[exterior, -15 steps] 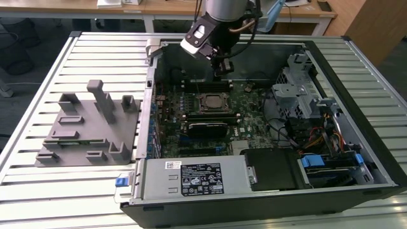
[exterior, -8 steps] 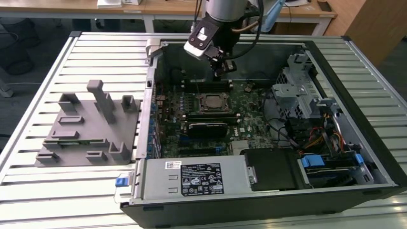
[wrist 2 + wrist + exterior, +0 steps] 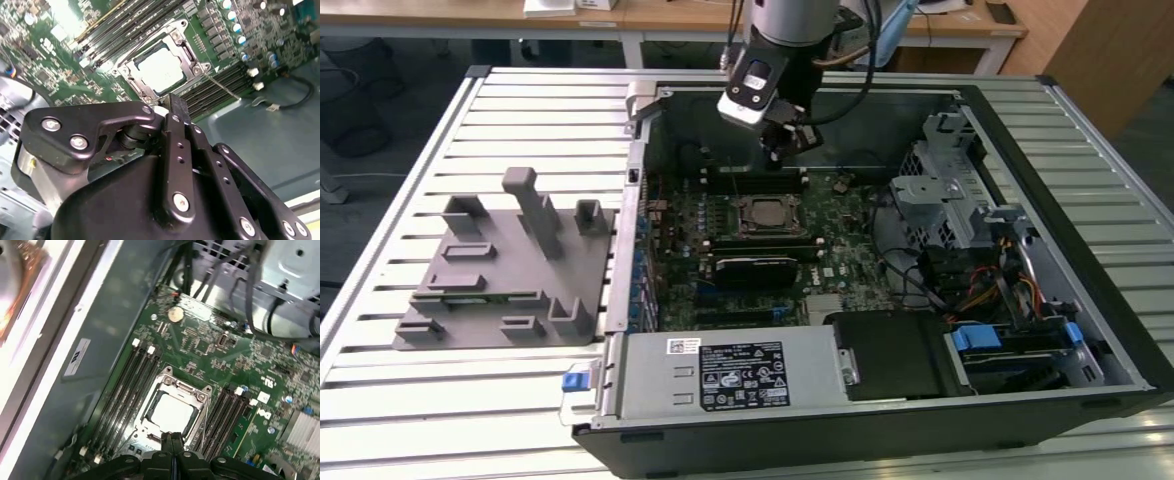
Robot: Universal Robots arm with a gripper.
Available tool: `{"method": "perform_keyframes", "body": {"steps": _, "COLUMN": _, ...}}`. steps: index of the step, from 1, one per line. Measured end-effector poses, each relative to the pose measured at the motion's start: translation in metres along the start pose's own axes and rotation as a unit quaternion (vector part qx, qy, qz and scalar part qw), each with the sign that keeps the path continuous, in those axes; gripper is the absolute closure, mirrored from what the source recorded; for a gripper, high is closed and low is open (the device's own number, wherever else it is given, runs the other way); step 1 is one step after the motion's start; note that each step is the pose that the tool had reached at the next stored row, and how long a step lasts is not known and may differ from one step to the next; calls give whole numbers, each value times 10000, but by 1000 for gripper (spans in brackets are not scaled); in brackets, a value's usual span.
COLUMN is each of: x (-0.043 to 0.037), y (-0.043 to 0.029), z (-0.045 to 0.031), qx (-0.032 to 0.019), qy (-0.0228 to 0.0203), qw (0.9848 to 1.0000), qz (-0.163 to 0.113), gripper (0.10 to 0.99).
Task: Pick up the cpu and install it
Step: 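Install the first cpu locking lever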
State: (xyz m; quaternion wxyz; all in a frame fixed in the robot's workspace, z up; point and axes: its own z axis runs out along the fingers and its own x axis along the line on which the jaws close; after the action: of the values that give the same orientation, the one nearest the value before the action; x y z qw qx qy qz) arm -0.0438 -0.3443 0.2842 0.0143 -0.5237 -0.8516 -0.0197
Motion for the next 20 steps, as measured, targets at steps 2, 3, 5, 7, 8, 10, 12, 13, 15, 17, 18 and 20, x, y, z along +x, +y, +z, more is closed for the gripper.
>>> {"method": "perform_keyframes", "body": {"steps": 2, "x": 0, "y": 0, "z": 1, "qx": 8, "qy": 3, "qw": 9998, "qz": -188, "gripper": 980}}
{"method": "perform_keyframes", "body": {"steps": 3, "x": 0, "y": 0, "z": 0, "qx": 12, "qy": 5, "qw": 9996, "qz": -273, "gripper": 980}}
{"method": "perform_keyframes", "body": {"steps": 5, "x": 0, "y": 0, "z": 1, "qx": 19, "qy": 8, "qw": 9991, "qz": -432, "gripper": 980}}
{"method": "perform_keyframes", "body": {"steps": 7, "x": 0, "y": 0, "z": 1, "qx": 27, "qy": 11, "qw": 9982, "qz": -591, "gripper": 980}}
{"method": "perform_keyframes", "body": {"steps": 8, "x": 0, "y": 0, "z": 2, "qx": 31, "qy": 13, "qw": 9977, "qz": -682, "gripper": 980}}
{"method": "perform_keyframes", "body": {"steps": 10, "x": 1, "y": -1, "z": 2, "qx": 36, "qy": 15, "qw": 9968, "qz": -802, "gripper": 980}}
{"method": "perform_keyframes", "body": {"steps": 12, "x": 4, "y": -8, "z": 3, "qx": 38, "qy": 15, "qw": 9965, "qz": -833, "gripper": 980}}
{"method": "perform_keyframes", "body": {"steps": 13, "x": 6, "y": -13, "z": 3, "qx": 39, "qy": 15, "qw": 9964, "qz": -851, "gripper": 980}}
{"method": "perform_keyframes", "body": {"steps": 15, "x": 10, "y": -18, "z": 3, "qx": 44, "qy": 15, "qw": 9957, "qz": -930, "gripper": 980}}
{"method": "perform_keyframes", "body": {"steps": 17, "x": 10, "y": -18, "z": 5, "qx": 52, "qy": 18, "qw": 9938, "qz": -1112, "gripper": 980}}
{"method": "perform_keyframes", "body": {"steps": 18, "x": 10, "y": -18, "z": 6, "qx": 56, "qy": 19, "qw": 9927, "qz": -1201, "gripper": 980}}
{"method": "perform_keyframes", "body": {"steps": 20, "x": 10, "y": -18, "z": 9, "qx": 64, "qy": 22, "qw": 9905, "qz": -1377, "gripper": 980}}
